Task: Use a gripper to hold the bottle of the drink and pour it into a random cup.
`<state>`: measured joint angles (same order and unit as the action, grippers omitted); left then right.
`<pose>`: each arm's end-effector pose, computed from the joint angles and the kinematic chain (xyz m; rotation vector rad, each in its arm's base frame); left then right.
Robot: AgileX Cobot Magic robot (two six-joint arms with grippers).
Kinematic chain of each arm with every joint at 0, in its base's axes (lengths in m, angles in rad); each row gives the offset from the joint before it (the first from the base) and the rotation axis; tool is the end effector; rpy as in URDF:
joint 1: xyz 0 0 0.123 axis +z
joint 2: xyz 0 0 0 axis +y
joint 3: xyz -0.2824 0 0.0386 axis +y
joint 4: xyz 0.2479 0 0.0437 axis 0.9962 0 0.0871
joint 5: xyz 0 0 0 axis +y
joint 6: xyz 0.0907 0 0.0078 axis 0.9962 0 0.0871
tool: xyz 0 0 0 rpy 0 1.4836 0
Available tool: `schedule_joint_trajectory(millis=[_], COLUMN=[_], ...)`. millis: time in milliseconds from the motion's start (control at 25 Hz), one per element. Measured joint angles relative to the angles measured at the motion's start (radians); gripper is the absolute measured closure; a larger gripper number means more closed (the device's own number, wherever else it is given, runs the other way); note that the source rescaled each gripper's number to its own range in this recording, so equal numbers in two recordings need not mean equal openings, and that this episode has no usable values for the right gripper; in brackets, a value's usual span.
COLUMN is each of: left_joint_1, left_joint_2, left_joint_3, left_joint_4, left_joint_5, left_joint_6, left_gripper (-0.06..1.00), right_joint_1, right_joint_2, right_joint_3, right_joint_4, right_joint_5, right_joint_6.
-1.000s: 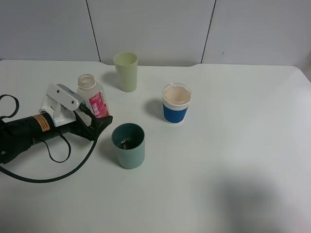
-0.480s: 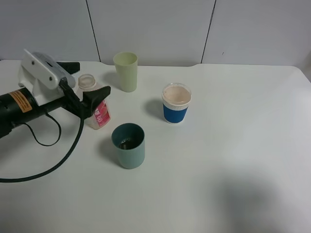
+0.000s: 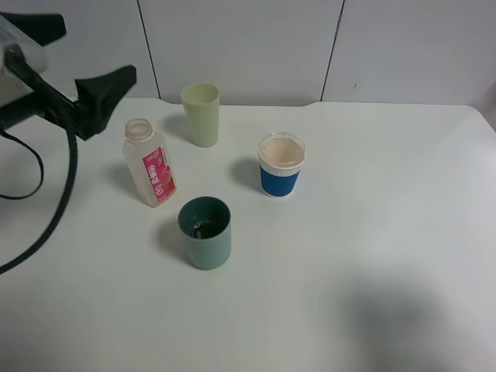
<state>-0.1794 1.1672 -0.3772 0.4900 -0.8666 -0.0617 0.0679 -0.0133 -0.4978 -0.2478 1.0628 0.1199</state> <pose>0.2054 -0.0704 0.2610 0.6134 1.3458 -0.1952 -0.0067 -0.0200 0.2783 0.0657 2.0141 -0.1767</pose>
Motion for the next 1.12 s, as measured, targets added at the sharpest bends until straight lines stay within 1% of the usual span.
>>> schedule_joint_trajectory(millis=[160,320,400,480,560,720,800,920,1040,1120], left_joint_1=[0.000,0.000,0.000,0.000,0.000,0.000,0.000,0.000,0.000,0.000], left_joint_2=[-0.201,-0.394,-0.485,-0.580,-0.660,-0.775,-0.814,-0.851,-0.881,-0.905], left_joint_3=[-0.048,-0.095,-0.117,-0.140,-0.173,-0.249,-0.294,-0.338,-0.356,-0.359], left_joint_4=[0.001,0.001,0.001,-0.016,-0.064,-0.187,-0.243,-0.319,-0.392,-0.431], left_joint_5=[0.233,0.433,0.513,0.616,0.719,0.989,1.132,1.310,1.456,1.526], left_joint_6=[-0.086,-0.192,-0.235,-0.267,-0.275,-0.265,-0.233,-0.162,-0.102,-0.079], left_gripper=[-0.06,-0.06,-0.06,-0.06,-0.06,-0.06,-0.06,-0.06,-0.06,-0.06], right_joint_1=[0.000,0.000,0.000,0.000,0.000,0.000,0.000,0.000,0.000,0.000], right_joint_2=[0.000,0.000,0.000,0.000,0.000,0.000,0.000,0.000,0.000,0.000], right_joint_3=[0.000,0.000,0.000,0.000,0.000,0.000,0.000,0.000,0.000,0.000], right_joint_4=[0.000,0.000,0.000,0.000,0.000,0.000,0.000,0.000,0.000,0.000], right_joint_5=[0.000,0.000,0.000,0.000,0.000,0.000,0.000,0.000,0.000,0.000], right_joint_6=[0.000,0.000,0.000,0.000,0.000,0.000,0.000,0.000,0.000,0.000])
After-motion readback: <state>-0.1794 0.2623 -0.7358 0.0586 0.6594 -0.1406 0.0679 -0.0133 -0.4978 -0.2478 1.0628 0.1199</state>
